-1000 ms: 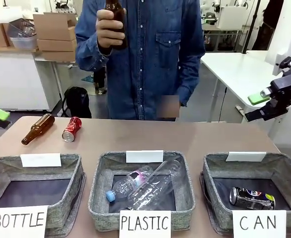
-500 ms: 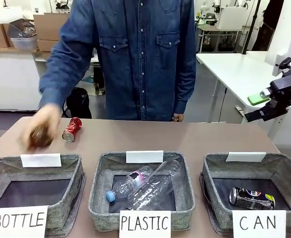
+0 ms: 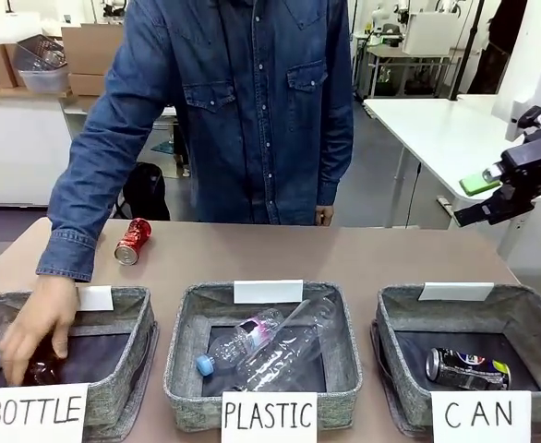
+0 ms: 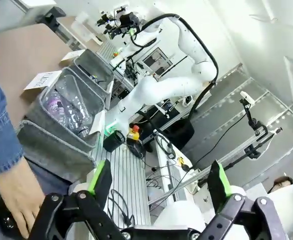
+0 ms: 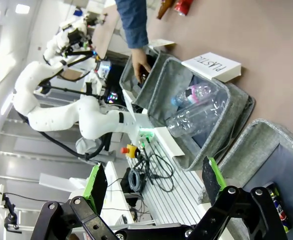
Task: Sort the can waste into the basket.
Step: Pick up the can waste from the table and place it in the right Fabric basket.
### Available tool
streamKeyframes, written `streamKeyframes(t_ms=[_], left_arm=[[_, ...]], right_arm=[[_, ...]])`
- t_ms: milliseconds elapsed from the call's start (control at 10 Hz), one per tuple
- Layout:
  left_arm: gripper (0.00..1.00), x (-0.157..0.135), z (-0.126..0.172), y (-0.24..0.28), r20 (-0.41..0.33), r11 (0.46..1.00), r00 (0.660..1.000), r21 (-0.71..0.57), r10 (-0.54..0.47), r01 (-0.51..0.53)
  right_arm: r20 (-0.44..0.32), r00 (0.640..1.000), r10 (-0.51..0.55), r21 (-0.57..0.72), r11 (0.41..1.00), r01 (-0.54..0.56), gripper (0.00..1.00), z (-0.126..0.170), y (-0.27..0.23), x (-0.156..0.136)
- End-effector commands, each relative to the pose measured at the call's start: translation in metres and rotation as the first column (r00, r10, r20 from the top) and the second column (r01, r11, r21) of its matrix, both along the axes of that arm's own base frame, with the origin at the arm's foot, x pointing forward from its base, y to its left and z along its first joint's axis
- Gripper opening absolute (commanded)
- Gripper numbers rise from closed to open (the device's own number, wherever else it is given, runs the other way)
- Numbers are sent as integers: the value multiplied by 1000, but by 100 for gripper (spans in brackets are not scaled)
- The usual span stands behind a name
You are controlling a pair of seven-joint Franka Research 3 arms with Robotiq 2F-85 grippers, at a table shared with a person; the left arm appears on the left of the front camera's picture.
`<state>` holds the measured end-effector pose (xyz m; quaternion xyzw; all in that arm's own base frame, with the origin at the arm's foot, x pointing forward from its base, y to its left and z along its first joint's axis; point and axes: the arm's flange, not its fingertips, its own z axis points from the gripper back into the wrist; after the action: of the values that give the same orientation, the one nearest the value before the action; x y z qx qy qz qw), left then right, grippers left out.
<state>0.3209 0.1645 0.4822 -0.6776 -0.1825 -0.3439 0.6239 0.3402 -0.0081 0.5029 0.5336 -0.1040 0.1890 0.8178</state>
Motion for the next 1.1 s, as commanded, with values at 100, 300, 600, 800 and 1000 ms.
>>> streamKeyframes(t_ms=[100,300,600,800,1000], left_arm=[[100,-6,17,38,-30,999,999,15,38,-38],[100,-36,20,50,25,995,995,-13,96,-96],[100,-27,15,41,-9,995,995,6,97,-97],[100,20,24,-3,-85,971,971,102,223,-215],[100,85,33,-64,-146,902,931,335,334,-271]], right_arm=[[14,1000,15,-4,1000,-15,100,1,-1,0],[14,1000,15,-4,1000,-15,100,1,-1,0],[14,1000,15,-4,1000,-15,100,1,-1,0],[14,1000,15,-4,1000,-15,100,1,-1,0],[14,1000,15,-4,1000,-15,100,1,-1,0]])
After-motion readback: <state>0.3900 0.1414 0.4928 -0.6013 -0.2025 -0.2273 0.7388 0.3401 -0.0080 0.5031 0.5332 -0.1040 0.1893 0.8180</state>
